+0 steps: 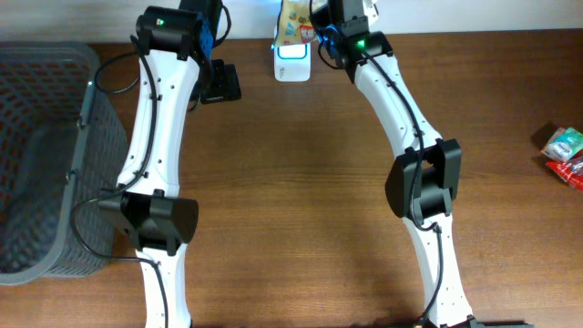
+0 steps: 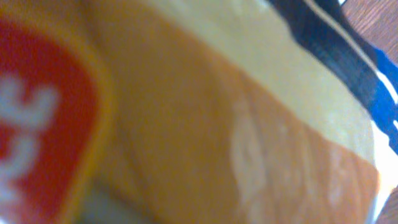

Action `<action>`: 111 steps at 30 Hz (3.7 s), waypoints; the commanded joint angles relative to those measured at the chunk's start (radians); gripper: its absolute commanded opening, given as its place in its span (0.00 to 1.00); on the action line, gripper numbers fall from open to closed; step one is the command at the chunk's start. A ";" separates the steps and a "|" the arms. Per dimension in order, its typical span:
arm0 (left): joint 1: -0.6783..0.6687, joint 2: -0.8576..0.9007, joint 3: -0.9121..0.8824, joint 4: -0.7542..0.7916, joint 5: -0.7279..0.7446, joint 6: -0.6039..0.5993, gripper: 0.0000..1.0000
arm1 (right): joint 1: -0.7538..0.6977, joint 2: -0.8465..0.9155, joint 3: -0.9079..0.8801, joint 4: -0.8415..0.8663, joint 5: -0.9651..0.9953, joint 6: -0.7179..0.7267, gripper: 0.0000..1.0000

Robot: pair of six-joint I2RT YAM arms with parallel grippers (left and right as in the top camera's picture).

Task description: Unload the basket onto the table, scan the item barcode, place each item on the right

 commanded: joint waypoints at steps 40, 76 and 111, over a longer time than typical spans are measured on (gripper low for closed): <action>-0.012 -0.003 0.002 -0.001 -0.011 -0.006 0.99 | -0.897 -0.279 -0.060 -0.909 0.106 -0.474 0.92; -0.012 -0.003 0.002 -0.001 -0.011 -0.006 0.99 | -0.053 -1.431 -0.628 -1.024 -0.030 -0.966 0.99; -0.012 -0.003 0.002 -0.001 -0.011 -0.006 0.99 | -0.155 -2.049 -1.706 -0.326 -0.132 -1.157 0.99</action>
